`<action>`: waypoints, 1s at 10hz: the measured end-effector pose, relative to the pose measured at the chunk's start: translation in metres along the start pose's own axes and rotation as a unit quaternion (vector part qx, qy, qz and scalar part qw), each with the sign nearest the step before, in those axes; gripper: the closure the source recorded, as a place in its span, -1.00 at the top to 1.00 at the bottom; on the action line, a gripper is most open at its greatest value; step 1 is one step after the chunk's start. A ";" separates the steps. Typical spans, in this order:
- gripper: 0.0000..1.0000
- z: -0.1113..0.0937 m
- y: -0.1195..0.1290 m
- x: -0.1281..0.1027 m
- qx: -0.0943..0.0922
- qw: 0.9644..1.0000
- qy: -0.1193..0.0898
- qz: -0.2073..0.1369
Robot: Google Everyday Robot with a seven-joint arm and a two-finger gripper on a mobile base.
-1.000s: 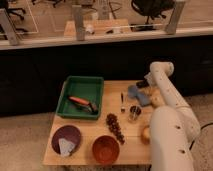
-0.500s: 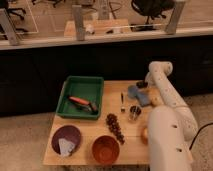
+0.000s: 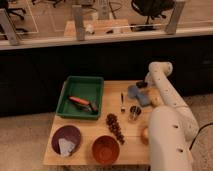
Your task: Wipe tray with eraser
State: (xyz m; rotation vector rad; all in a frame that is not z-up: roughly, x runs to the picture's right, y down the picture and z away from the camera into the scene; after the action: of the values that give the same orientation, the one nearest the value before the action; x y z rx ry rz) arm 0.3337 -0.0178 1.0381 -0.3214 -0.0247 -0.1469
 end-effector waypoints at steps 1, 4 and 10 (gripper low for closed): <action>0.06 -0.002 -0.002 0.001 0.005 1.000 0.001 0.001; 0.06 -0.013 -0.012 0.003 0.023 1.000 0.003 0.005; 0.06 -0.006 -0.023 0.011 0.041 0.999 0.001 0.017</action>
State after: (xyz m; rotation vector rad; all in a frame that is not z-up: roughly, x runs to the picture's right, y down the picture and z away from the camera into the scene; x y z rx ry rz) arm 0.3409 -0.0432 1.0402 -0.2392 -0.0241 -0.1120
